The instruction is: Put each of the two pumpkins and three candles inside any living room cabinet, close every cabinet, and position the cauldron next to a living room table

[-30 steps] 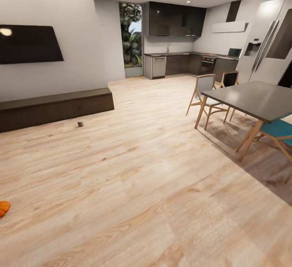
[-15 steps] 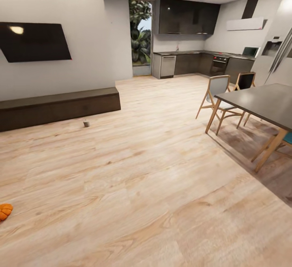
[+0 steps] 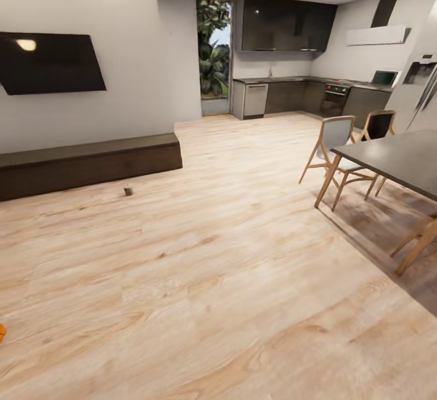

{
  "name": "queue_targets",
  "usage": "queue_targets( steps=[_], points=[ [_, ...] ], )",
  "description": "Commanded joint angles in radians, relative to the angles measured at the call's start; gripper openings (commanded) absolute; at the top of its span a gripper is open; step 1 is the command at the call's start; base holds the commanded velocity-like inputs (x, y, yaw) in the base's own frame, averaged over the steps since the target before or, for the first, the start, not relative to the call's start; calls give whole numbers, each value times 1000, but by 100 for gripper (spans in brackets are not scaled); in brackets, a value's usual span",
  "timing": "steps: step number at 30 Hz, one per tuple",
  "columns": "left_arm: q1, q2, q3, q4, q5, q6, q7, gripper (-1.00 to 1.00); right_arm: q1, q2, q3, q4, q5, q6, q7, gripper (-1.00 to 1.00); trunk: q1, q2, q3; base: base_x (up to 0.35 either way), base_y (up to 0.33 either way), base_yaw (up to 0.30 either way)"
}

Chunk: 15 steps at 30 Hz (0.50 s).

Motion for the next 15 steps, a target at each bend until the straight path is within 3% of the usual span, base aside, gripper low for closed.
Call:
queue_targets(
  steps=[1,15],
  points=[
    [1,0,0,-1,0,-2,-1,100,0,0,6,1,2,-3,-1,100,1,0,-1,334,0,206],
    [1,0,0,0,1,-2,-1,100,-1,0,6,1,2,-3,-1,100,1,0,-1,337,0,238]
  ],
)
